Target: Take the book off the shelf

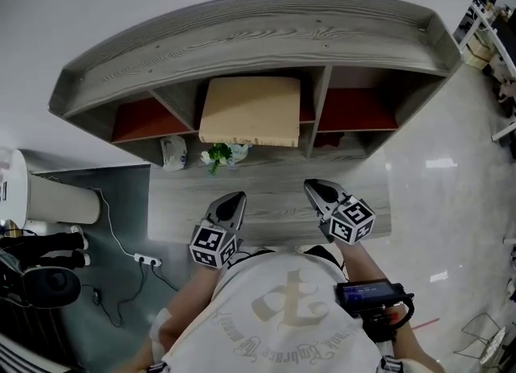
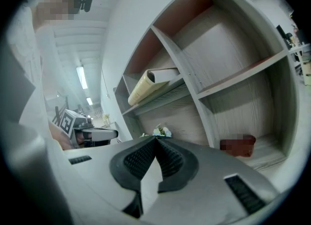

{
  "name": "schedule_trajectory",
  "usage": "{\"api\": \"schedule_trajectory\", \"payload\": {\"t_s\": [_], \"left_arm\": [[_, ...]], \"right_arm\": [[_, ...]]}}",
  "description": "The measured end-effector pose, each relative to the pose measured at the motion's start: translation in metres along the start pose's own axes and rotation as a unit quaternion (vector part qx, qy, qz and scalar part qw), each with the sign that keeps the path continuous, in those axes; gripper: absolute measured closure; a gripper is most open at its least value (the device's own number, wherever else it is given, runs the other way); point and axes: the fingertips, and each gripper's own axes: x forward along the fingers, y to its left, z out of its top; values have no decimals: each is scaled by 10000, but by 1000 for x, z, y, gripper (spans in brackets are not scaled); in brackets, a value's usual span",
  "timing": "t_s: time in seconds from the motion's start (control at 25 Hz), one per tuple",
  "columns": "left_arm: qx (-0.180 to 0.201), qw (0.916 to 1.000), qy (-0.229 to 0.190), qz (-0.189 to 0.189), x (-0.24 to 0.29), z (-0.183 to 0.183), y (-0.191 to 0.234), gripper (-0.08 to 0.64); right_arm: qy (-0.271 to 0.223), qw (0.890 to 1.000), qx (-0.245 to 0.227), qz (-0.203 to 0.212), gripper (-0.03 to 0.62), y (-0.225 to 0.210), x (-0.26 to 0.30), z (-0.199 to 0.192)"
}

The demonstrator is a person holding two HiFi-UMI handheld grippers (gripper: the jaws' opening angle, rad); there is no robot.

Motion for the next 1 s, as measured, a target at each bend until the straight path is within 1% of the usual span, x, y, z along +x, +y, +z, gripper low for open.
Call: {"api": "schedule_trajectory", "payload": {"t_s": [0.12,0.24,0.4,0.48,0.6,0.72,0.8,0.88,0.92,0.96,1.0], "left_arm": [[302,9991,-141,251,0,20,7,558],[670,9963,-273,462,-1,41,10,558],[1003,9913,-456,720,-2,65,13,558],[1284,9869,-489,846,-3,76,12,558],[1845,9764,-510,996,-3,90,5,558],[2431,9608,-528,1227,-5,105,3,558],[2682,9532,-486,1312,-4,109,-3,556],[2777,9504,-429,1336,-3,107,-10,510],[2871,9474,-424,1351,-2,107,-12,498],[3023,9424,-412,1370,-1,108,-12,481],[3195,9366,-380,1387,0,110,-12,445]], "right_arm": [[8,10000,11,64,588,-8,-1,2],[16,9999,31,110,588,-17,-4,3],[-8,9998,27,188,588,-27,-8,6],[-22,9997,25,243,588,-31,-9,8],[-24,9995,30,322,588,-37,-11,7],[-54,9990,40,432,588,-39,-7,5],[-57,9990,55,440,588,-40,-11,3],[-60,9991,74,411,588,-40,-19,1],[-68,9991,78,405,588,-40,-21,1],[-77,9991,78,406,588,-40,-22,2],[-79,9991,77,413,588,-40,-22,2]]}}
